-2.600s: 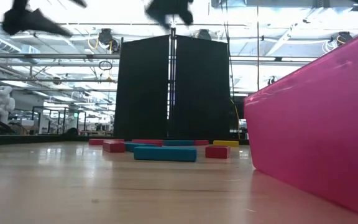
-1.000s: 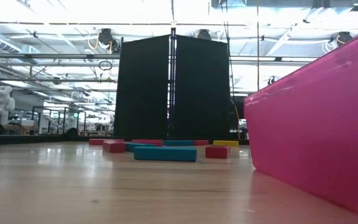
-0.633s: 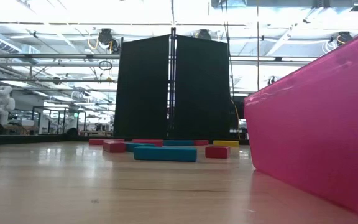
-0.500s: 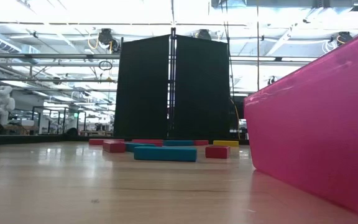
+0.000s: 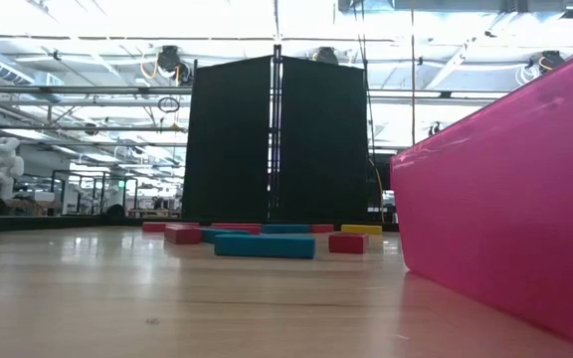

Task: Sort blocks
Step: Put the blue block into the blue bin

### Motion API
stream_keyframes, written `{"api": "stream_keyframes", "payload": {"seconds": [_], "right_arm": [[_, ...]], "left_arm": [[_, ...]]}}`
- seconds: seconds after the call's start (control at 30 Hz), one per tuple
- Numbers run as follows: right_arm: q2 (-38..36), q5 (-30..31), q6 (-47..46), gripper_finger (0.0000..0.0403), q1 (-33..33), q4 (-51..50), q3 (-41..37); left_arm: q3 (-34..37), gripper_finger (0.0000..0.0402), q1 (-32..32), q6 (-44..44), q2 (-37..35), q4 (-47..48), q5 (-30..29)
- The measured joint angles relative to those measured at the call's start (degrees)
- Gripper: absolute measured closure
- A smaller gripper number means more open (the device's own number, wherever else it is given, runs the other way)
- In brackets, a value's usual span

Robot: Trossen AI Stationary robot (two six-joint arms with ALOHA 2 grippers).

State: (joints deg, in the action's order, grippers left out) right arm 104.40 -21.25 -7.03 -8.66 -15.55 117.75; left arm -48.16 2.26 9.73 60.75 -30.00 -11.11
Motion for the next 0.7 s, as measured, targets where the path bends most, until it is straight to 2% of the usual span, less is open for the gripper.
{"api": "stream_keyframes", "payload": {"seconds": [0.17, 0.27, 0.4, 0.53, 0.63, 0.7], "right_arm": [[-2.6, -0.3, 4.8, 0.0185, -0.8, -6.2, 0.0], [-6.2, 0.7, 8.5, 0.0162, -1.8, -15.2, 0.1], [-11.1, 7.4, 12.3, 0.0155, -2.7, -28.7, 0.1], [-15.5, 14.4, 13.3, 0.0162, -2.7, -36.3, 0.0], [-18.0, 15.5, 13.7, 0.0167, -2.9, -38.9, 0.0], [-18.9, 16.0, 13.6, 0.017, -3.0, -39.1, 0.0]], "left_arm": [[0.0, 0.0291, 0.0, 0.7, -0.9, 1.7, -1.2], [0.0, 0.0291, 0.1, 5.0, -2.9, 9.2, -1.4], [0.0, 0.0291, 2.5, 16.3, -7.1, 30.9, -0.8], [0.0, 0.0291, 8.2, 32.9, -9.1, 56.8, 3.3], [0.1, 0.0291, 14.8, 45.2, -8.4, 72.7, 8.1], [0.1, 0.0291, 19.8, 51.6, -7.5, 79.5, 11.1]]}}
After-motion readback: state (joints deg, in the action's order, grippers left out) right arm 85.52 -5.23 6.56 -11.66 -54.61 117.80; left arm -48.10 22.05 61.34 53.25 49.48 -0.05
